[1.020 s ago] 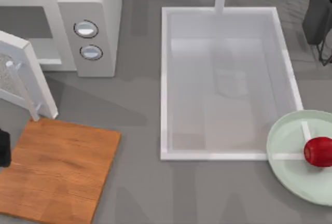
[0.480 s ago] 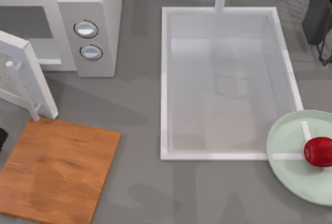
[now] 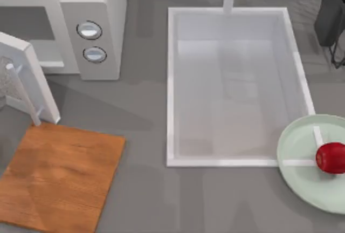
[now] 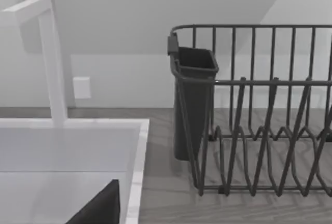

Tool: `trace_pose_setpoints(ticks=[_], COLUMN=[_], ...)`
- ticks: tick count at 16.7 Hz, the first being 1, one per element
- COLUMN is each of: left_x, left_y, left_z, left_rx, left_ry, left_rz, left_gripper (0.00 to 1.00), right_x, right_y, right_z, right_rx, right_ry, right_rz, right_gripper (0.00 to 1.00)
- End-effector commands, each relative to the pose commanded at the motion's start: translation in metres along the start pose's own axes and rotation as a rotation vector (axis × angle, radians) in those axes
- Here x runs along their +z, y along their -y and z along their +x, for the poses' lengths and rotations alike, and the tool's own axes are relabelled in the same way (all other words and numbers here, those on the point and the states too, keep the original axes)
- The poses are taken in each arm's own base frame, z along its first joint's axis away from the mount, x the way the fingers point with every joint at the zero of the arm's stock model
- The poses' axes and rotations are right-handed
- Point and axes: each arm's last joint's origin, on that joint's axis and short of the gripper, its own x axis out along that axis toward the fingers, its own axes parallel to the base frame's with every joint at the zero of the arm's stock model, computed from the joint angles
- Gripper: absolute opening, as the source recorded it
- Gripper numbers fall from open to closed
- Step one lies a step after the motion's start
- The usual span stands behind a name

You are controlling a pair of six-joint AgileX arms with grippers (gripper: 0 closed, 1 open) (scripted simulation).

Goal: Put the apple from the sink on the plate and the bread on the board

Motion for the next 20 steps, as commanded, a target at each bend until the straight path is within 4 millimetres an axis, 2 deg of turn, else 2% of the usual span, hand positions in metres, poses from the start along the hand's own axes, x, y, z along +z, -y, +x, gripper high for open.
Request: trace_pose_setpoints(ticks=[5,9,16,20], left_x=[0.013,0.017,0.019,0.016], left_y=[-0.043,-0.063,-0.067,-0.061], left_z=[0.03,0.043,0.044,0.048], left_rx=[-0.194,-0.254,-0.258,-0.255], left_ry=[-0.108,-0.127,-0.127,-0.125], left_rz=[0.18,0.25,0.263,0.272], left_gripper=[1.0,1.0,1.0,1.0], right_x=[0.0,0.0,0.0,0.0], right_y=[0.0,0.0,0.0,0.0], right_z=[0.0,0.0,0.0,0.0], right_rx=[0.0,0.0,0.0,0.0], right_ry=[0.0,0.0,0.0,0.0], right_rz=[0.0,0.0,0.0,0.0], right_gripper=[1.0,1.0,1.0,1.0])
